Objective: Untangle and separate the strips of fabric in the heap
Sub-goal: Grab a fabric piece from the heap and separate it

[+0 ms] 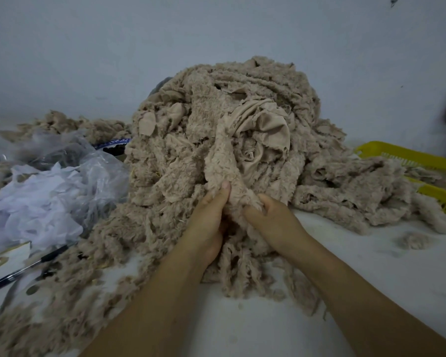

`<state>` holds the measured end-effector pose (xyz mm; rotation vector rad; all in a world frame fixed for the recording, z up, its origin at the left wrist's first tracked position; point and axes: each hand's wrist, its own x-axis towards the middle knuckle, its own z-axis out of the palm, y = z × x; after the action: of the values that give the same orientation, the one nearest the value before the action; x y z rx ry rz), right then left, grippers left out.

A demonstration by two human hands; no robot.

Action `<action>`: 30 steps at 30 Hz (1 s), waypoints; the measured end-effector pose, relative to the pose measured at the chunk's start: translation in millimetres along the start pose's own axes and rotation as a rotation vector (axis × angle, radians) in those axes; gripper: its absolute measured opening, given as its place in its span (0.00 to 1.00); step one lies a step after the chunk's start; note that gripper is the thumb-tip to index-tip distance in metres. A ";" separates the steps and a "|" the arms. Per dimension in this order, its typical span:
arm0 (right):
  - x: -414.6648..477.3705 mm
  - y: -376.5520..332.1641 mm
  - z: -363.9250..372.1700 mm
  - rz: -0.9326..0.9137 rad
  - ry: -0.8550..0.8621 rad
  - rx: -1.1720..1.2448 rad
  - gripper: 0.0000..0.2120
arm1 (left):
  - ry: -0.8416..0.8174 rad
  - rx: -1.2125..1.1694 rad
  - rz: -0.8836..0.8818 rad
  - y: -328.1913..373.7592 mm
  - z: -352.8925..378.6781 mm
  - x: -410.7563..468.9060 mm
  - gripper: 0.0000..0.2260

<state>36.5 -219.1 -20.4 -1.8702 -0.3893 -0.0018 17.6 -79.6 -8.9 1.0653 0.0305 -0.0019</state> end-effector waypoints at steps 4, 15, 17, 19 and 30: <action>2.1 3.8 2.9 0.033 0.078 -0.036 0.15 | 0.148 -0.054 -0.018 0.7 4.8 2.3 0.14; -2.1 1.7 -8.8 -0.011 0.227 -0.100 0.16 | 0.007 -0.379 -0.049 10.2 -1.0 -1.5 0.11; -1.9 1.9 -9.6 -0.004 0.232 -0.113 0.14 | -0.020 -0.478 -0.028 12.3 -4.1 -2.0 0.14; -1.2 2.9 -10.7 0.001 0.219 -0.122 0.13 | -0.056 -0.551 -0.015 13.2 -8.3 -1.0 0.11; 1.5 0.0 -28.6 0.149 0.241 0.044 0.14 | 0.028 -0.656 0.142 24.8 -27.9 9.6 0.14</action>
<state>43.4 -245.1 -10.5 -1.8260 -0.0836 -0.1159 26.9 -43.1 -0.9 0.4101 -0.0196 0.1426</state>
